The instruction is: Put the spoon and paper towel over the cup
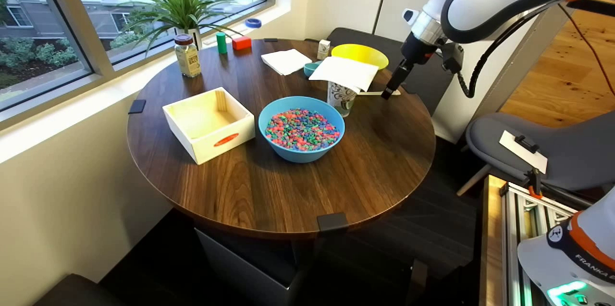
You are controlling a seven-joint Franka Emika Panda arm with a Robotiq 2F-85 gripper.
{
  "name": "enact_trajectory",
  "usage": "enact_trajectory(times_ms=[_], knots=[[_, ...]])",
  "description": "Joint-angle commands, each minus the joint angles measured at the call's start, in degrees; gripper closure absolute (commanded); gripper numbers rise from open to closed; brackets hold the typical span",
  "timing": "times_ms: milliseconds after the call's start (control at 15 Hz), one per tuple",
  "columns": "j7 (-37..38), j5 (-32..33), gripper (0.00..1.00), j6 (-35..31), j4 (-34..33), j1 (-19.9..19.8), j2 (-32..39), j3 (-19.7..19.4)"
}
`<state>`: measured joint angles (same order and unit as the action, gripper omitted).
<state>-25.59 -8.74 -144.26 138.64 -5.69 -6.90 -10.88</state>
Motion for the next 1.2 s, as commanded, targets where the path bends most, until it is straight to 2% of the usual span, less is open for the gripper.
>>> enact_trajectory(times_ms=[0, 467, 1133], knots=[[-1.12, 2.5, 0.0, -3.42, 0.05, -0.27, 1.84, 0.31], [-0.82, 3.24, 0.0, -5.67, 0.07, -0.24, 3.9, 0.92], [-1.59, 0.44, 0.0, 2.69, -0.82, 0.34, 2.81, 2.06]])
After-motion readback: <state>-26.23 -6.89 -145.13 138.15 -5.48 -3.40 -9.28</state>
